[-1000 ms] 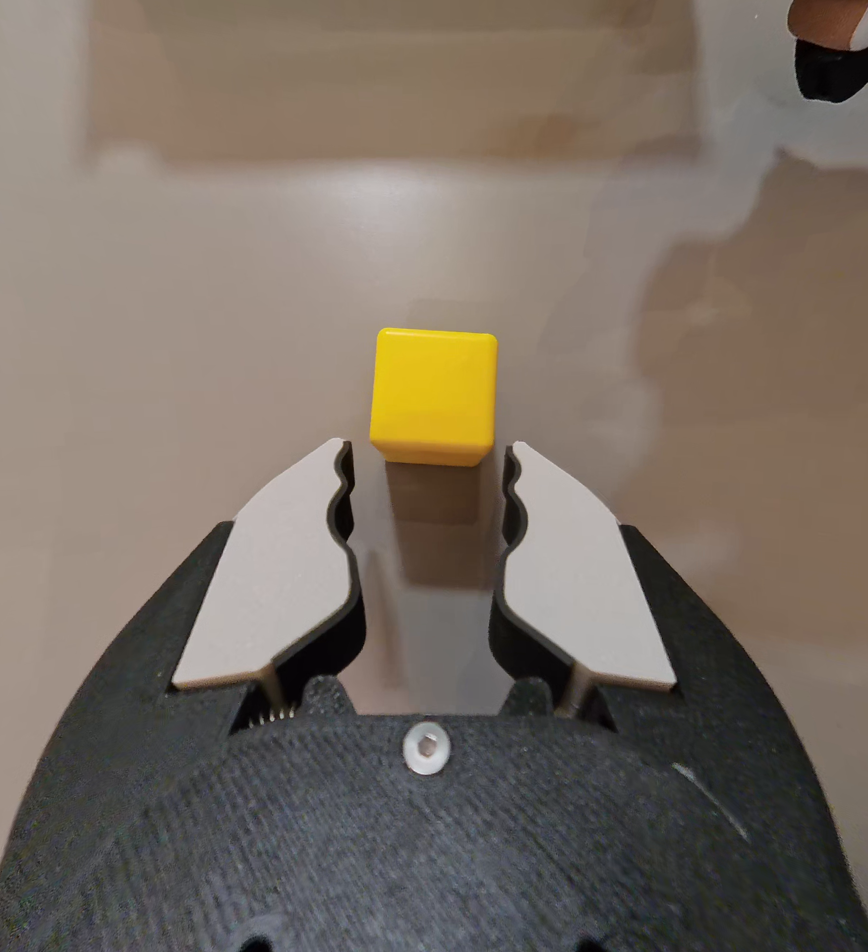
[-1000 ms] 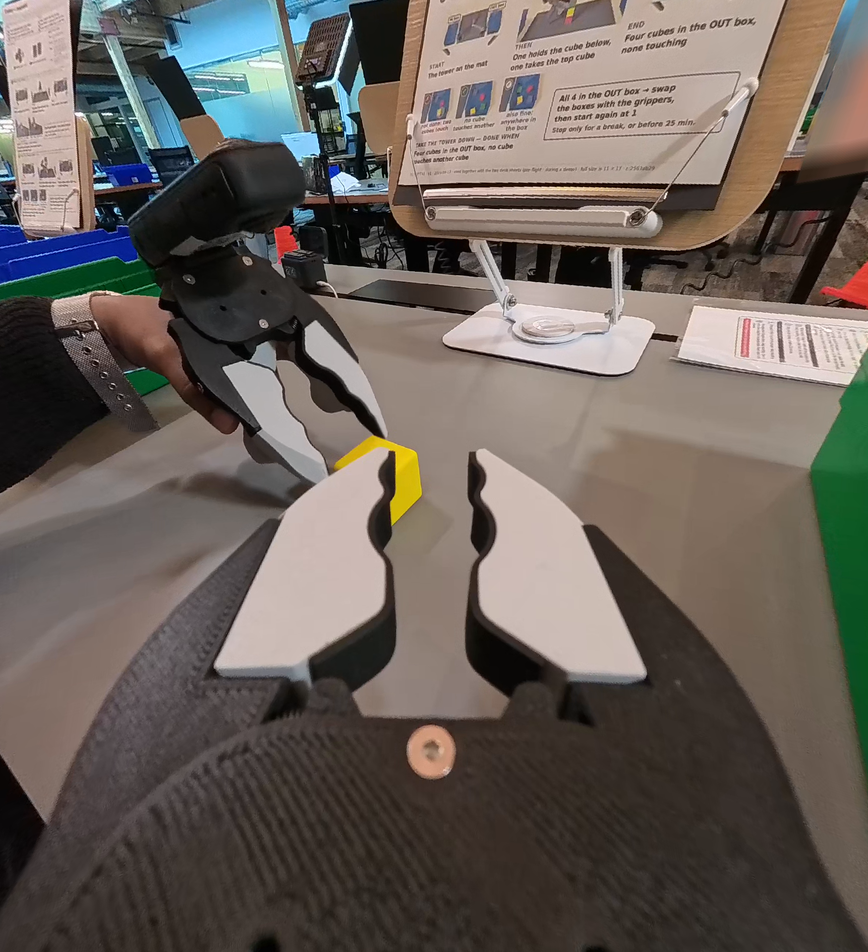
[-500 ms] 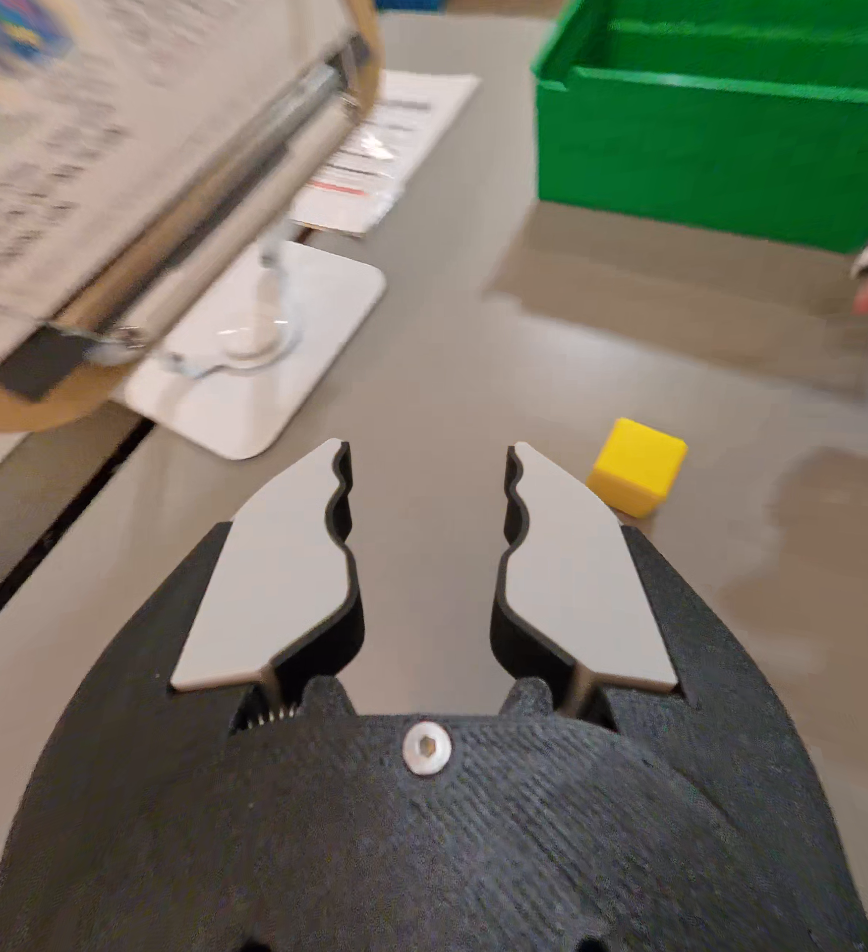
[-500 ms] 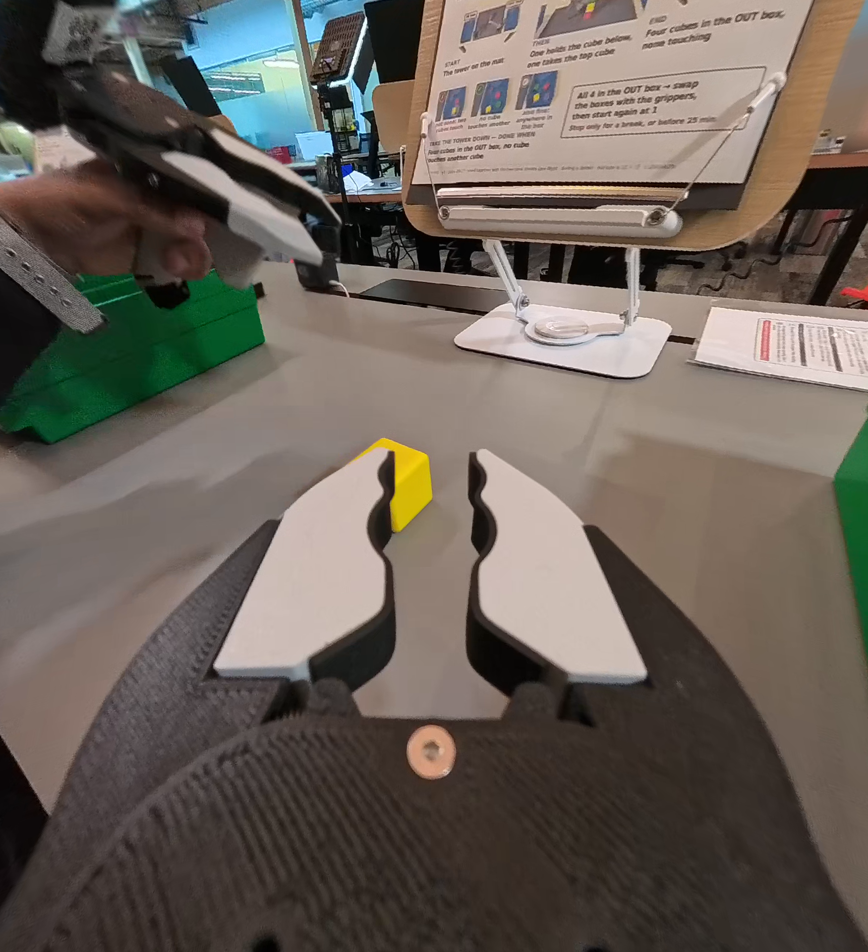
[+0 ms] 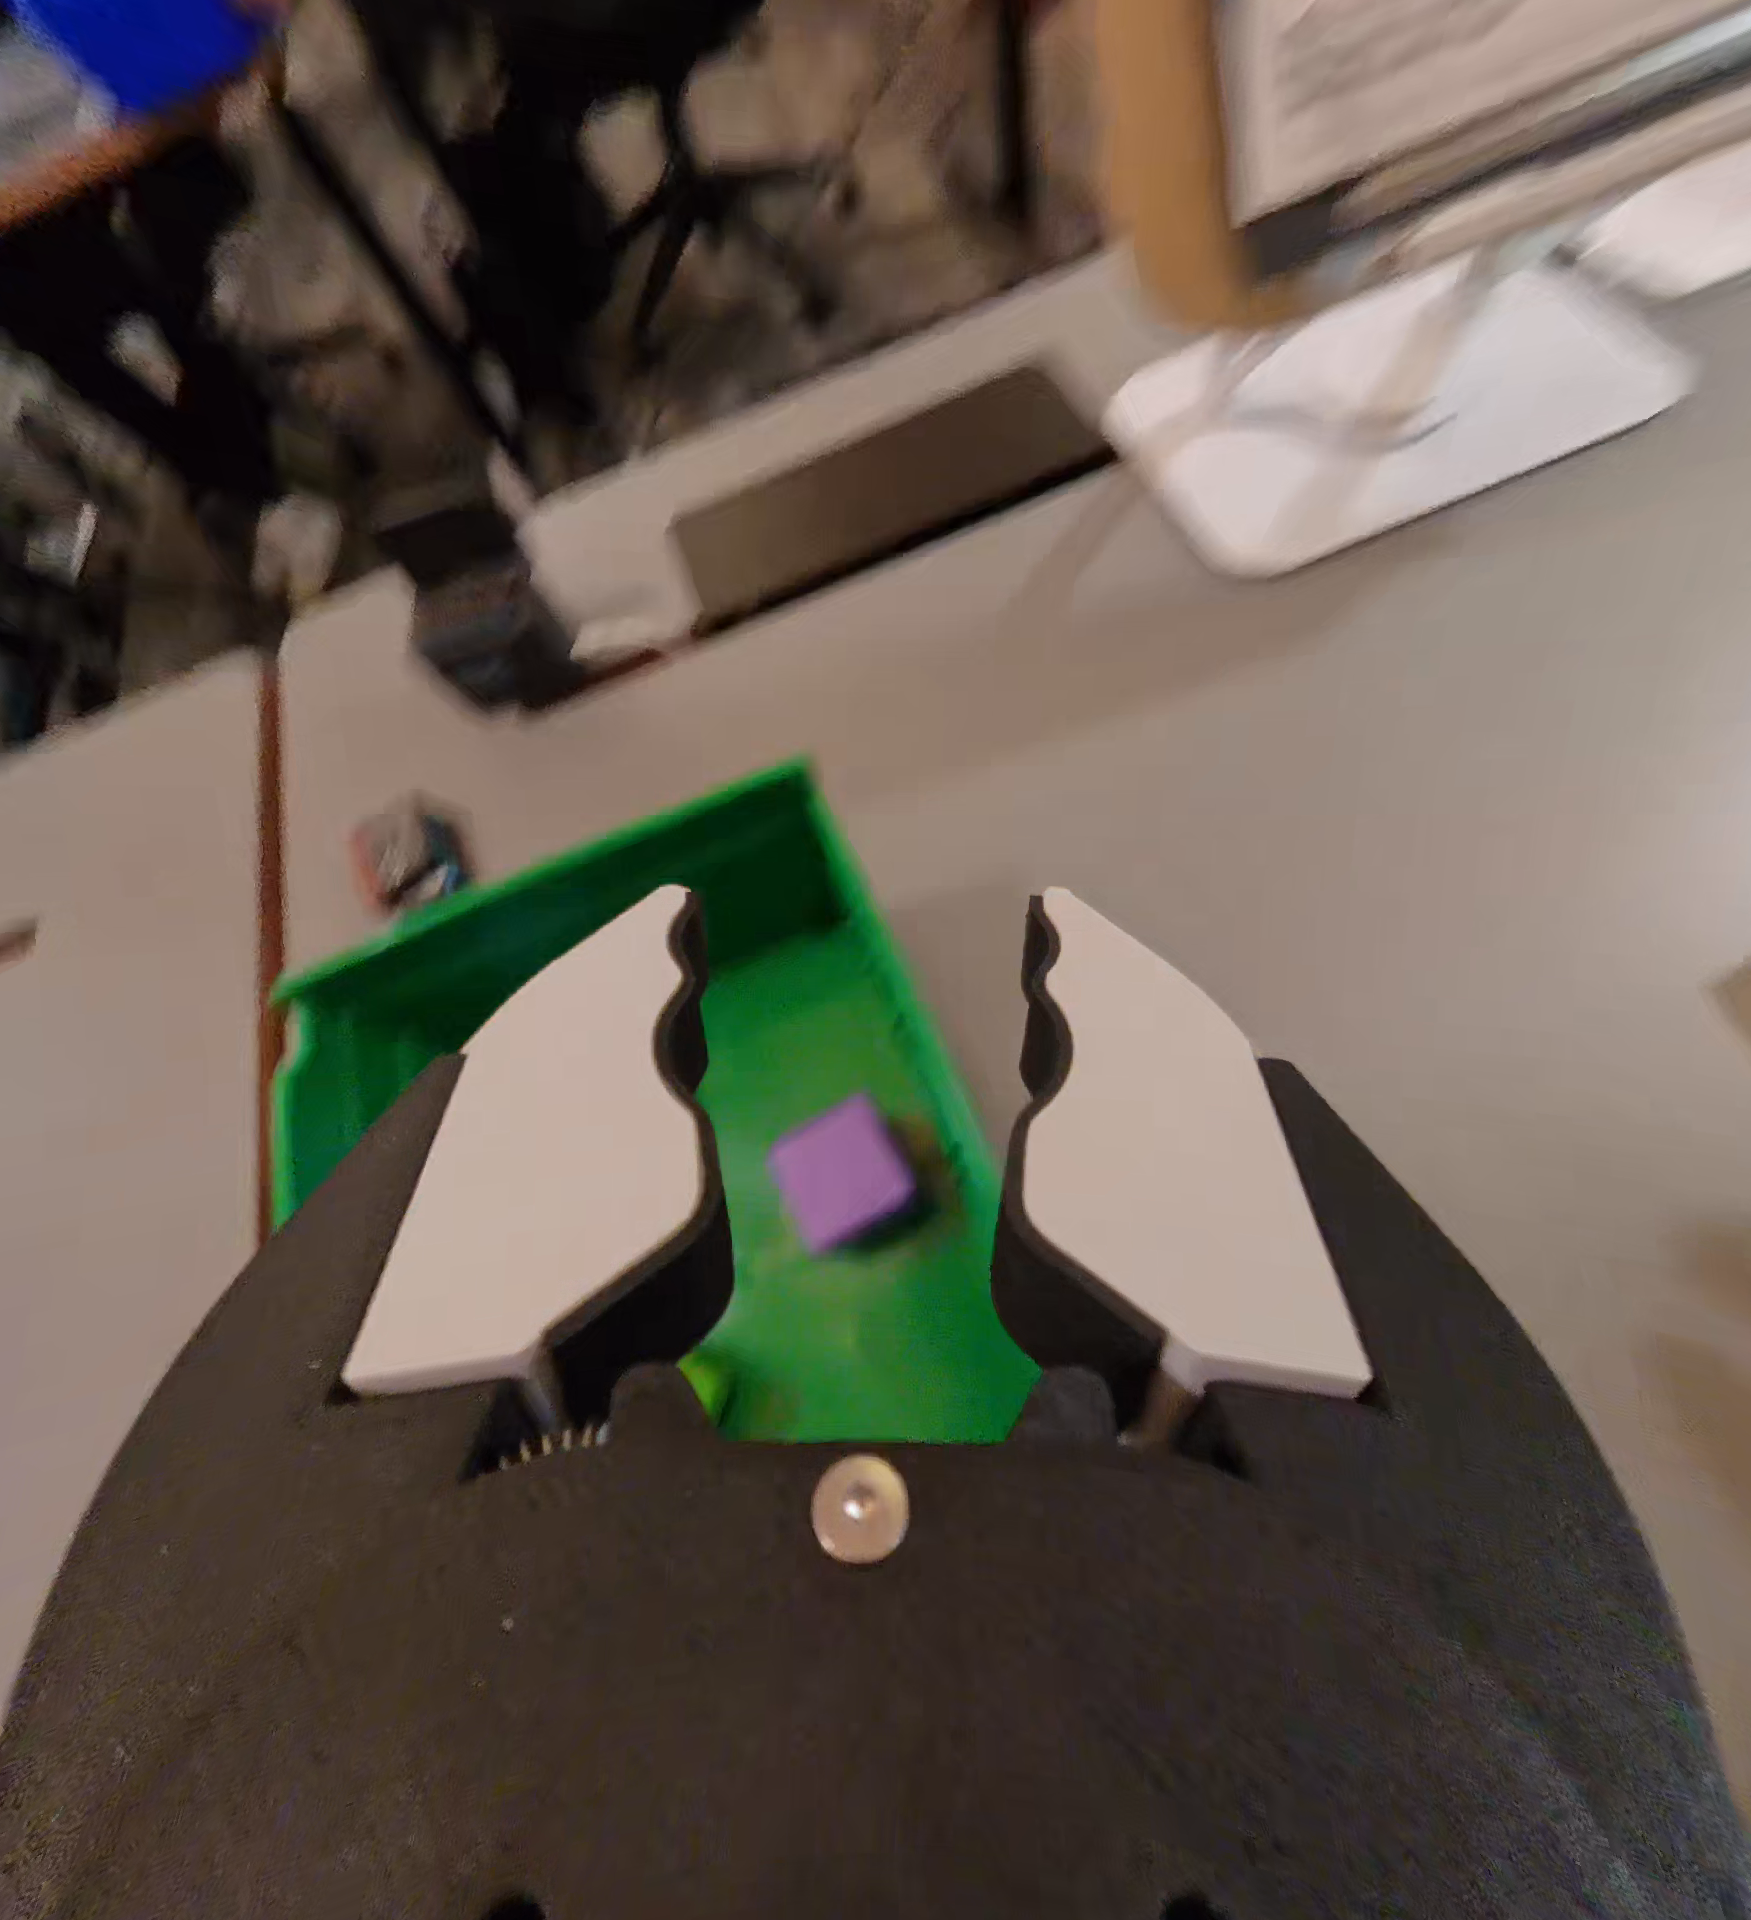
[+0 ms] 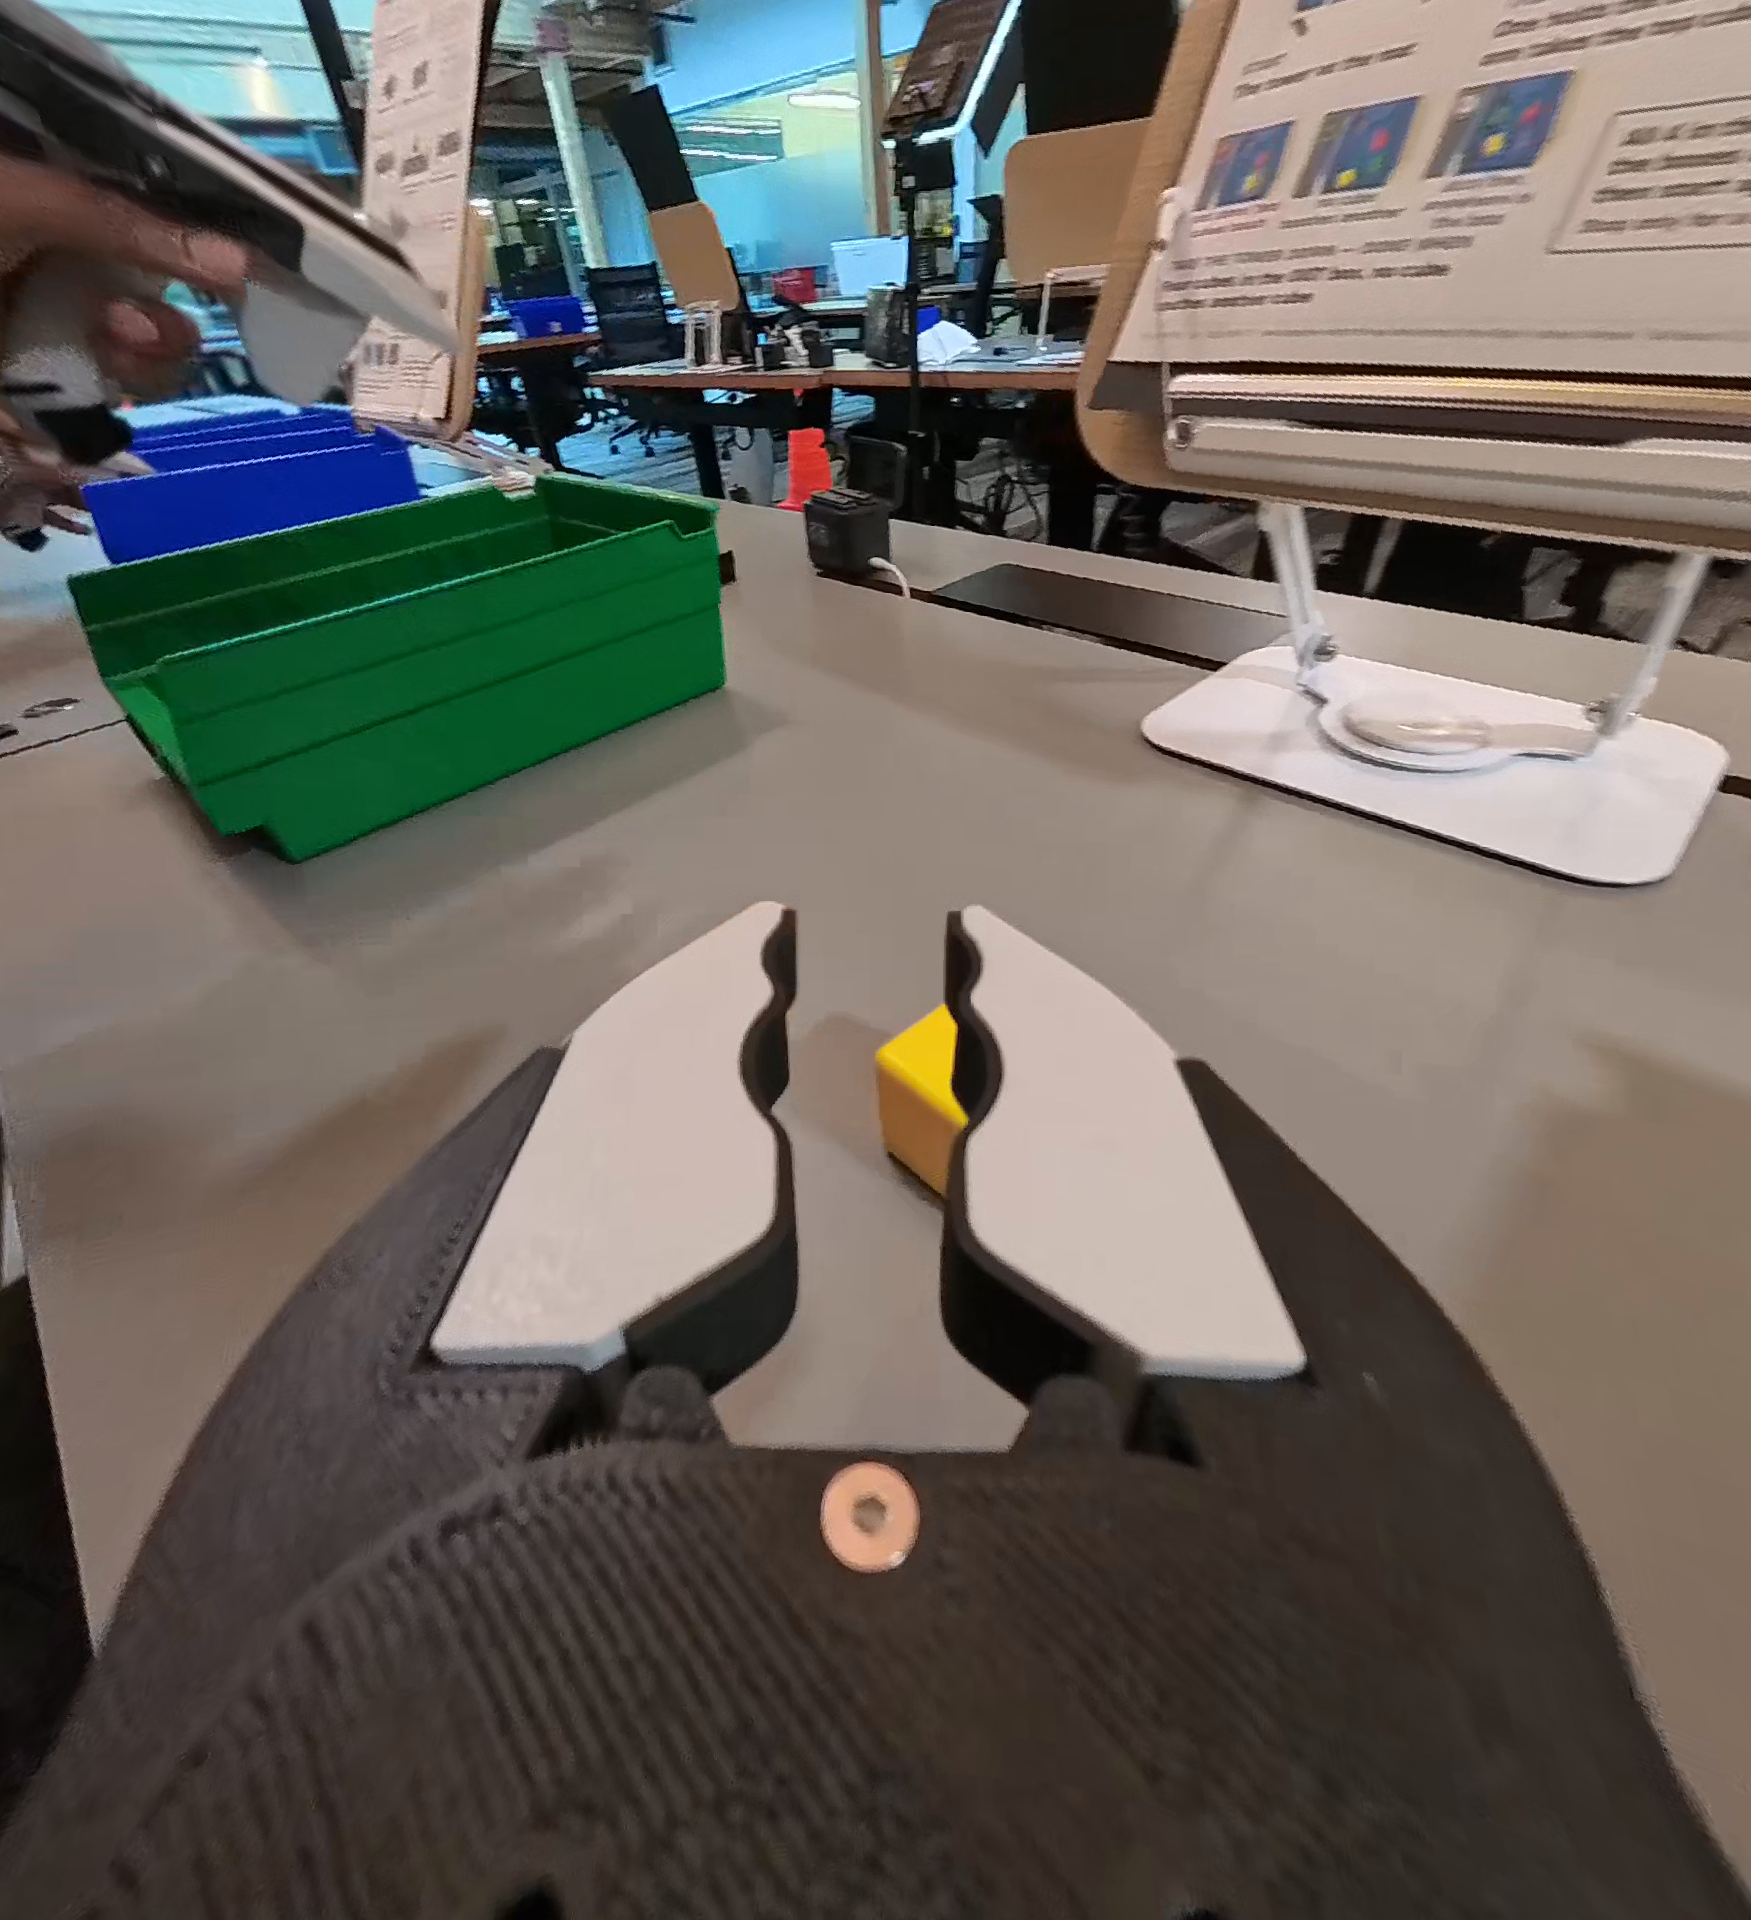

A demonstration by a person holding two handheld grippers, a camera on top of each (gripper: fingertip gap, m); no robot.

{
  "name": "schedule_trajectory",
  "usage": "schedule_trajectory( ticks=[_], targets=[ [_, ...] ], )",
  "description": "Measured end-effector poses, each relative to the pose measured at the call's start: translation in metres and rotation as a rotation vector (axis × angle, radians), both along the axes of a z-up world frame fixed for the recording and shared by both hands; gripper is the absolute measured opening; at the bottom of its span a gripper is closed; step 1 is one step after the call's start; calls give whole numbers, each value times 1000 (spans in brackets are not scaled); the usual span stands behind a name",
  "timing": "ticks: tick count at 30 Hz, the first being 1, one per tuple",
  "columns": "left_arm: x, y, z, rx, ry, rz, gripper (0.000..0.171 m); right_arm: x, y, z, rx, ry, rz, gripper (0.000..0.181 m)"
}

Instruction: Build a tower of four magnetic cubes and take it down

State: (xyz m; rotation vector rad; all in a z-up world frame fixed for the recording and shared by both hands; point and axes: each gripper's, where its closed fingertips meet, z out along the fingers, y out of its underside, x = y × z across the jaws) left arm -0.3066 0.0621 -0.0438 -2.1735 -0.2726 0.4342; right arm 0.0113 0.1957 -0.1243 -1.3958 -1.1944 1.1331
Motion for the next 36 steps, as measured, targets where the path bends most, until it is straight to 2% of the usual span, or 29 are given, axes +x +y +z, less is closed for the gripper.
schedule_trajectory(
  ticks=[4, 6, 10, 14, 17, 21, 25, 29, 34, 36],
  targets=[
    [-43, -78, -55, -221, -159, 298, 59, -17, -13, 0, 2, -1, 62, 28],
    [-52, -101, -80, -260, -235, 381, 62, -24, -19, 0, 8, -4, 85, 28],
    [-58, -124, -111, -247, -378, 478, 63, -33, -27, -1, 24, -7, 116, 28],
    [-60, -137, -135, -296, -423, 524, 61, -36, -30, -1, 39, -11, 128, 28],
    [-64, -136, -149, -305, -440, 549, 45, -36, -29, -1, 41, -11, 127, 28],
    [-74, -138, -151, -310, -383, 592, 46, -33, -26, -1, 40, -9, 116, 28],
    [-72, -136, -152, -320, -401, 589, 67, -30, -24, 1, 39, -3, 105, 27],
    [-79, -144, -151, -373, -324, 631, 89, -29, -24, 1, 46, -4, 102, 27],
    [-79, -150, -154, -445, -269, 647, 89, -29, -25, 1, 53, -6, 103, 27],
    [-72, -151, -166, -506, -300, 624, 88, -29, -25, 0, 55, -7, 104, 27]
  ],
)
